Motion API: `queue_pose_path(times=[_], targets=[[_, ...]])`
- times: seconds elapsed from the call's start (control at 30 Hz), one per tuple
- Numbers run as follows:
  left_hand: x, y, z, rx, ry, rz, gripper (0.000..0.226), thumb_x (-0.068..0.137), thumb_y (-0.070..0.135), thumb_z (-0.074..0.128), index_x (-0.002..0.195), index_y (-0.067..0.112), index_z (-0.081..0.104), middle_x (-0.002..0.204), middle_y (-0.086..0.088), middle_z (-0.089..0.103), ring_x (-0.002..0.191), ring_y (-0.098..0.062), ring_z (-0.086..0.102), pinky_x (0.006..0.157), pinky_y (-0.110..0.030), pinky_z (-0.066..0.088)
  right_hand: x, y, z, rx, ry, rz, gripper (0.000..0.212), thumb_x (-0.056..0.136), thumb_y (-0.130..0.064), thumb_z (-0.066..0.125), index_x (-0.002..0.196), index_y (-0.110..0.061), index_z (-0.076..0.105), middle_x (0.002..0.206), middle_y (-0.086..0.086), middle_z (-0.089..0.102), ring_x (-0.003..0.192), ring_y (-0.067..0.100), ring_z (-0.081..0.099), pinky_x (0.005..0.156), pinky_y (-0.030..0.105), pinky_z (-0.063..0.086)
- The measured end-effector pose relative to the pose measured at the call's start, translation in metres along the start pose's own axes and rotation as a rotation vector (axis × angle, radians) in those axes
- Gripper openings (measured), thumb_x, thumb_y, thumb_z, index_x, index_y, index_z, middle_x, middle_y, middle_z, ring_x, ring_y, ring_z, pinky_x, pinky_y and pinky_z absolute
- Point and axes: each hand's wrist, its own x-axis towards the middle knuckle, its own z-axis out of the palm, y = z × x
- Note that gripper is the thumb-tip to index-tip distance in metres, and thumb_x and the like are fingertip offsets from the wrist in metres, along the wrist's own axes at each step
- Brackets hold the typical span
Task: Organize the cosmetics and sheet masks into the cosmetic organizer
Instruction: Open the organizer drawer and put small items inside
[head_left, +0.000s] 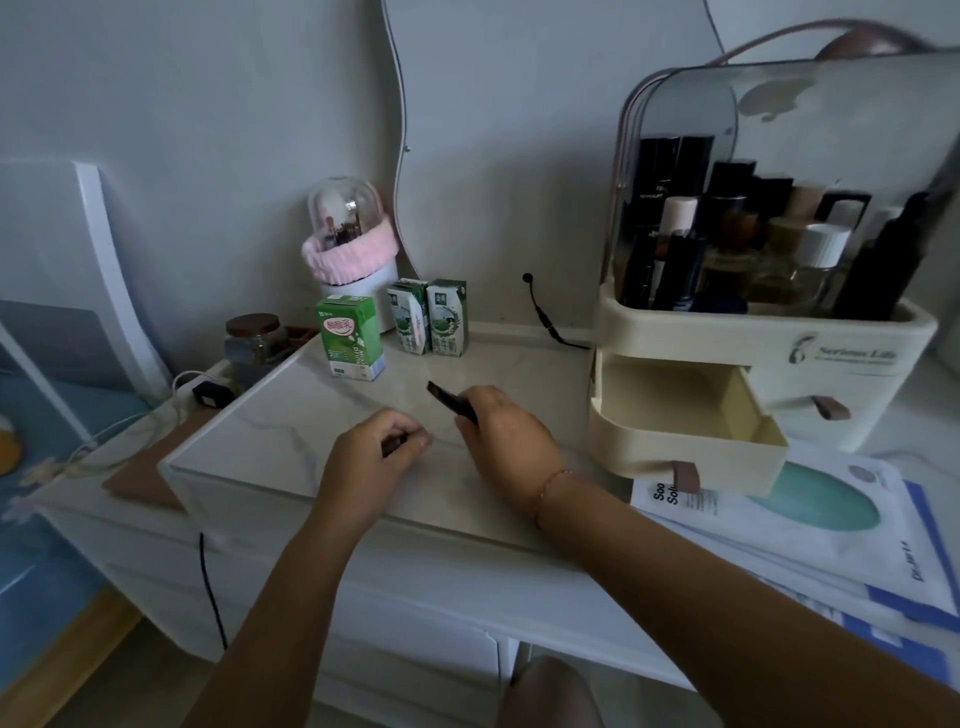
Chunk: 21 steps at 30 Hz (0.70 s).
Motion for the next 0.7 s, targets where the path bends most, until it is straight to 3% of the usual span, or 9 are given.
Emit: queue_pose_path(times=[0.17,0.27,0.3,0.37,0.5,0.6,0.7], targets=[[-0.004,0.044,0.012,-0.311,0.102,0.067,0.015,0.085,0.019,0.066,0.083,0.034,0.064,0.081,0.009,0.070,0.080,-0.008,0.066,0.072,-0.030,0.052,-0.025,-0.026,-0.034,0.148,0.110,-0.100,0.027,0.097,-0.026,0.045,0.119,-0.012,0.052,0.114,0.007,0.058,0.097,0.026,0.057,0.078,0.036,0.046],[-0.003,0.087,0.020,-0.493,0.096,0.156,0.009,0.083,0.026,0.065,0.085,0.035,0.067,0.082,0.013,0.071,0.076,-0.002,0.064,0.067,-0.017,0.049,-0.049,-0.031,-0.078,0.188,0.296,-0.155,0.025,0.095,-0.031,0.046,0.113,-0.017,0.057,0.105,0.000,0.062,0.091,0.017,0.057,0.073,0.031,0.047],[-0.002,0.104,0.024,-0.554,0.069,0.169,0.004,0.082,0.030,0.066,0.086,0.031,0.068,0.081,0.011,0.070,0.073,-0.002,0.063,0.064,-0.014,0.047,-0.055,-0.026,-0.098,0.160,0.375,-0.140,0.026,0.094,-0.034,0.045,0.110,-0.018,0.058,0.099,-0.003,0.062,0.085,0.013,0.057,0.068,0.028,0.048],[0.002,0.137,0.034,-0.581,0.015,0.209,0.015,0.079,0.040,0.066,0.088,0.029,0.070,0.082,0.011,0.071,0.074,-0.001,0.064,0.064,-0.010,0.045,-0.060,-0.007,-0.139,0.048,0.468,-0.014,0.027,0.092,-0.035,0.043,0.106,-0.018,0.059,0.092,-0.005,0.060,0.075,0.012,0.057,0.061,0.025,0.049],[0.017,0.185,0.059,-0.510,-0.046,0.238,0.009,0.082,0.039,0.066,0.085,0.031,0.070,0.080,0.015,0.071,0.074,0.002,0.064,0.062,-0.010,0.046,-0.054,0.036,-0.180,-0.296,0.181,0.322,0.023,0.096,-0.023,0.044,0.108,-0.010,0.058,0.094,0.007,0.061,0.077,0.022,0.057,0.069,0.035,0.050],[0.029,0.195,0.081,-0.378,-0.065,0.210,0.002,0.084,0.031,0.066,0.082,0.029,0.067,0.076,0.007,0.069,0.070,-0.004,0.063,0.059,-0.016,0.047,-0.042,0.043,-0.167,-0.393,-0.043,0.423,0.027,0.096,-0.021,0.044,0.117,-0.012,0.057,0.106,0.009,0.063,0.092,0.024,0.061,0.085,0.037,0.053],[0.029,0.189,0.098,-0.263,-0.064,0.188,0.004,0.085,0.030,0.066,0.083,0.030,0.063,0.076,0.011,0.066,0.069,-0.002,0.060,0.054,-0.009,0.038,-0.032,0.052,-0.157,-0.429,-0.140,0.466,0.028,0.094,-0.022,0.050,0.118,-0.010,0.058,0.112,0.010,0.063,0.099,0.025,0.062,0.090,0.036,0.052]])
